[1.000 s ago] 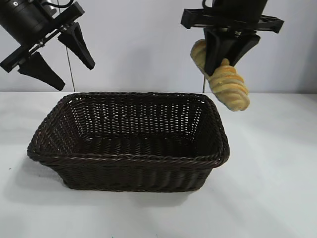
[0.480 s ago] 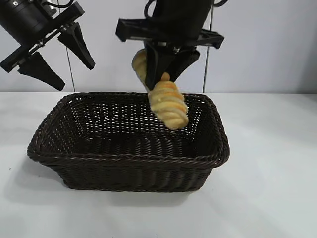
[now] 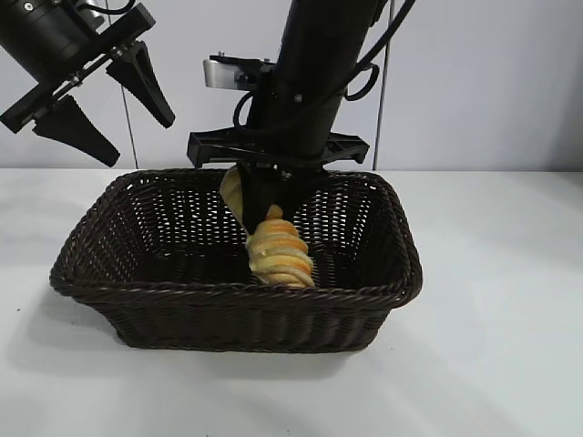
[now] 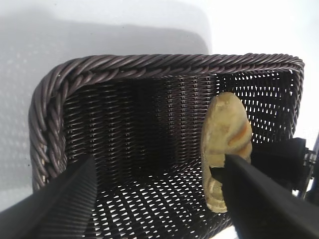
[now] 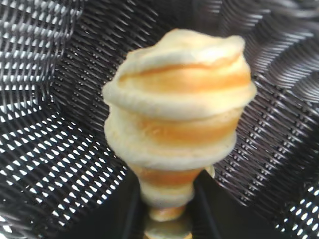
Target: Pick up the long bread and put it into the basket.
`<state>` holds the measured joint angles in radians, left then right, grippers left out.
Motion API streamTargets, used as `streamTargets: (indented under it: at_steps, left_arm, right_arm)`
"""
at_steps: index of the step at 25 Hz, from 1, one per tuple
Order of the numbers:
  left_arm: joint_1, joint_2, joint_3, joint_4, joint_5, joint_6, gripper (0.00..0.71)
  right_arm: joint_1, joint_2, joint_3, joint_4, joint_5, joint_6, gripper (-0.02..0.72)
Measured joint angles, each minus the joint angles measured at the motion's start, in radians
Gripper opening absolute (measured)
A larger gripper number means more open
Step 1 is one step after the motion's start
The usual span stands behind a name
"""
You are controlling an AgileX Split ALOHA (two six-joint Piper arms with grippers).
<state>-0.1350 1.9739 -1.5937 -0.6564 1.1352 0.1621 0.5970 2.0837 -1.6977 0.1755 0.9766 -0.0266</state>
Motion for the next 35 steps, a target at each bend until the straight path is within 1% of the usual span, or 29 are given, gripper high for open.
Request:
streamTargets:
  at_steps: [1,2,4,8,11,14,16,20,24,27,29,35]
  left_arm:
    - [0.0,0.0,0.0,0.0,0.0,0.0,0.515]
    - [0.0,0.0,0.0,0.0,0.0,0.0,0.515]
    - [0.0,0.0,0.0,0.0,0.0,0.001,0.515]
    - [0.0,0.0,0.0,0.0,0.0,0.001,0.515]
    - [0.0,0.0,0.0,0.0,0.0,0.001,0.515]
    - [0.0,0.0,0.0,0.0,0.002,0.001,0.515]
    - [0.0,0.0,0.0,0.0,0.002,0.002,0.515]
    - [0.0,0.0,0.0,0.0,0.002,0.002,0.515]
    - [0.0,0.0,0.0,0.0,0.002,0.004,0.515]
    - [0.0,0.0,0.0,0.0,0.002,0.004,0.515]
    - [0.0,0.0,0.0,0.0,0.002,0.004,0.515]
    - [0.0,0.0,0.0,0.0,0.002,0.004,0.515]
  right_arm:
    - [0.0,-0.006,0.0,0.0,0.0,0.0,0.55]
    - [0.0,-0.013,0.0,0.0,0.0,0.0,0.573]
    - [0.0,-0.033,-0.01,-0.011,0.013,0.0,0.592]
    - [-0.003,-0.069,-0.068,-0.041,0.076,0.0,0.594]
    - [-0.029,-0.09,-0.112,-0.045,0.118,0.0,0.596]
    - [-0.079,-0.107,-0.139,-0.045,0.146,-0.001,0.6]
    - [-0.126,-0.114,-0.15,-0.042,0.168,-0.015,0.6]
    - [-0.222,-0.117,-0.153,-0.01,0.202,-0.067,0.6]
    - [-0.318,-0.117,-0.154,0.065,0.216,-0.115,0.6]
    - [-0.38,-0.117,-0.154,0.126,0.227,-0.125,0.6]
    - [-0.399,-0.117,-0.154,0.151,0.233,-0.127,0.6]
    - [-0.402,-0.117,-0.154,0.166,0.251,-0.136,0.6]
